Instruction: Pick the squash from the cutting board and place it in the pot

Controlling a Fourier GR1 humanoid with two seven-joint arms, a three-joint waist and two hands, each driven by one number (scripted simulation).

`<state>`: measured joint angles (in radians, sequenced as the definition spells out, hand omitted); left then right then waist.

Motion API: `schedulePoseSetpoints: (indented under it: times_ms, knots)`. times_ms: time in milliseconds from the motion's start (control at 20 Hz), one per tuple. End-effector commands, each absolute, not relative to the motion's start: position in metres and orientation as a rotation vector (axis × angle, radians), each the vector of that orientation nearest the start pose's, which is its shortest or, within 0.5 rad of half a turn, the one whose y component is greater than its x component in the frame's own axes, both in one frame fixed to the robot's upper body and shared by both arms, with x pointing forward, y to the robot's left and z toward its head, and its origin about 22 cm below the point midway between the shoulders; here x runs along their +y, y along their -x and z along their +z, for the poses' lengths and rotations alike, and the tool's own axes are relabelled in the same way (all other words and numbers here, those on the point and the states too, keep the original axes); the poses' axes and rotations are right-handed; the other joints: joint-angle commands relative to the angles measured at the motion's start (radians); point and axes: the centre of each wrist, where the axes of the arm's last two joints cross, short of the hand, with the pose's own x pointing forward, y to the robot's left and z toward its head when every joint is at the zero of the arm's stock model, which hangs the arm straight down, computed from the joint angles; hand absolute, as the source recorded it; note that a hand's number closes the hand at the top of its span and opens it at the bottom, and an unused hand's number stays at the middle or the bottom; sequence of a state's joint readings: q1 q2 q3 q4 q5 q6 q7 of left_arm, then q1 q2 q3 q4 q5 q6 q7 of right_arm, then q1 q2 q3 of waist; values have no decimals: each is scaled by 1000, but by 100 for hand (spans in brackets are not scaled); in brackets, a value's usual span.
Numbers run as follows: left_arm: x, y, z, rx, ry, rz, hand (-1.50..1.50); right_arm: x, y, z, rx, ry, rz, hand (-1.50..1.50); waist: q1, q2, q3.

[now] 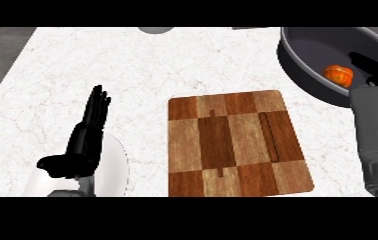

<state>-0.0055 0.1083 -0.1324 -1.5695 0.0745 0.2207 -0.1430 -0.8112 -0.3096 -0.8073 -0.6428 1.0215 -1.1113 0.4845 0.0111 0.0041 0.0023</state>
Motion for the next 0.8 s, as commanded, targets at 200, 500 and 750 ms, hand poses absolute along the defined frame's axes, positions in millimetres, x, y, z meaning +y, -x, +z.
schedulePoseSetpoints:
  times_ms: [200,500,750]
  knots:
    - [217,-237,-16,-1714,-116,35,0,-387,-354,42,-1088,1600,-890,-150,-13,-4,-2]
    - [237,-245,27,-1708,-126,31,0,-395,-316,51,-1060,1580,-909,-150,-18,-9,-3]
    - [232,-244,13,-1705,-122,36,0,-395,-284,29,-1061,1655,-971,-150,-14,-6,-2]
